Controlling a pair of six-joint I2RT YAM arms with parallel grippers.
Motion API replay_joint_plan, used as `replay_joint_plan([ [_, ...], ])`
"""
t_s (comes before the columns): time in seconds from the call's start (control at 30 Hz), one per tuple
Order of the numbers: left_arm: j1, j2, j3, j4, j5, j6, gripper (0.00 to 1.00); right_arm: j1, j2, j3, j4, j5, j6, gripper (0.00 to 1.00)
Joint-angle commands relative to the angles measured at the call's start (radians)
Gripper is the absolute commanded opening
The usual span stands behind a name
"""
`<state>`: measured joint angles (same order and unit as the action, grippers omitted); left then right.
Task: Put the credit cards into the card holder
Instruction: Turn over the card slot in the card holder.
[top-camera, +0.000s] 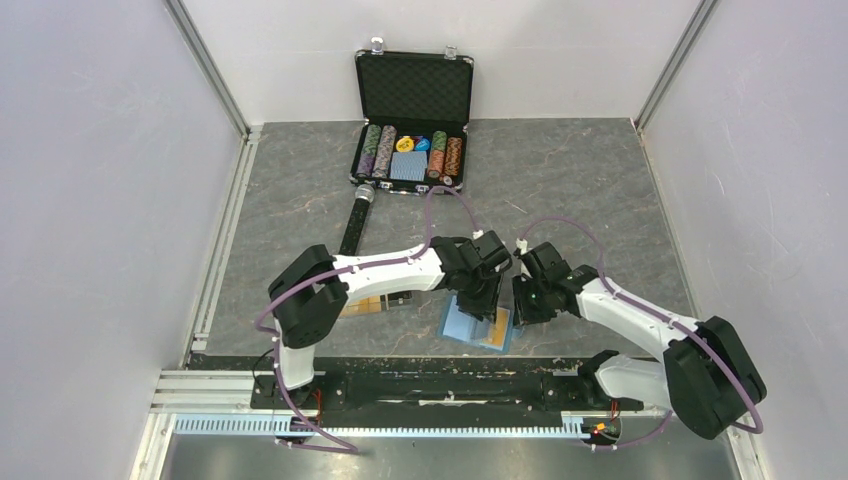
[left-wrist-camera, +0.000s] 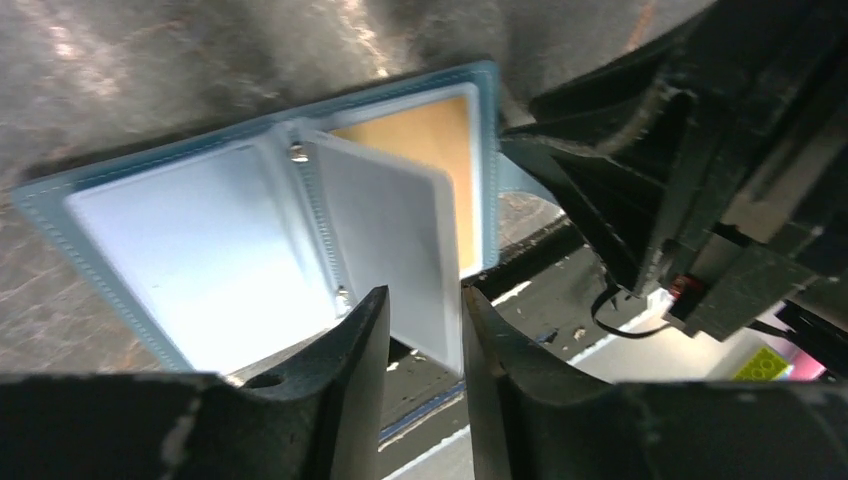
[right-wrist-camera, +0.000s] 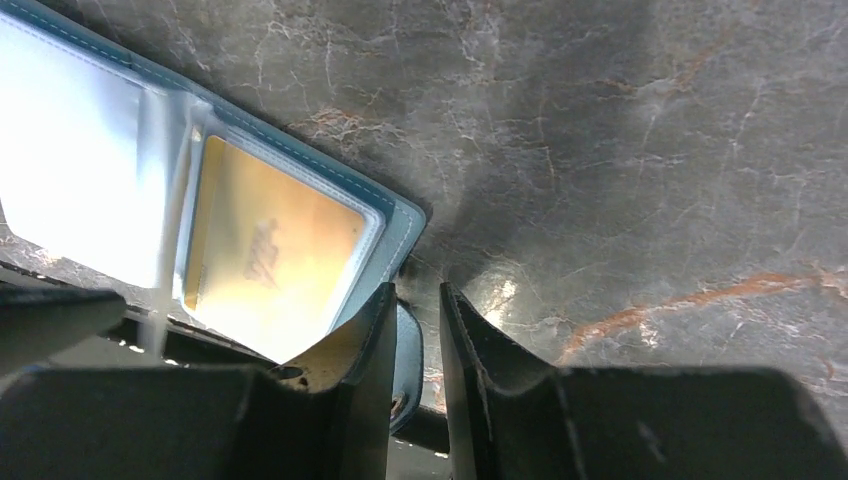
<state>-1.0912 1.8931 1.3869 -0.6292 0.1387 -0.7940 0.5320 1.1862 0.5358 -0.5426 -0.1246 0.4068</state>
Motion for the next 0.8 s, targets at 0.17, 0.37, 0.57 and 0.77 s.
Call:
replay_joint_plan([
  [0.17, -0.019, 0.028, -0.051, 0.279, 0.202, -0.086, 0.49, -0.043, -0.062, 0.07, -0.043, 0.026, -0.016, 0.25],
  [0.37, -0.007, -0.04, -0.141, 0.448, 0.239, -0.12, 0.56, -0.05, -0.074, 0.118, -0.051, -0.01, -0.042, 0.25],
  [0.57, 0.077, -0.213, -0.316, 0.616, 0.237, -0.164, 0.56, -0.05, -0.055, 0.157, 0.005, -0.1, -0.046, 0.27],
  [0.77, 0.265, -0.416, -0.556, 0.758, 0.287, -0.239, 0.56, -0.012, 0.023, 0.19, 0.092, -0.18, -0.007, 0.27],
])
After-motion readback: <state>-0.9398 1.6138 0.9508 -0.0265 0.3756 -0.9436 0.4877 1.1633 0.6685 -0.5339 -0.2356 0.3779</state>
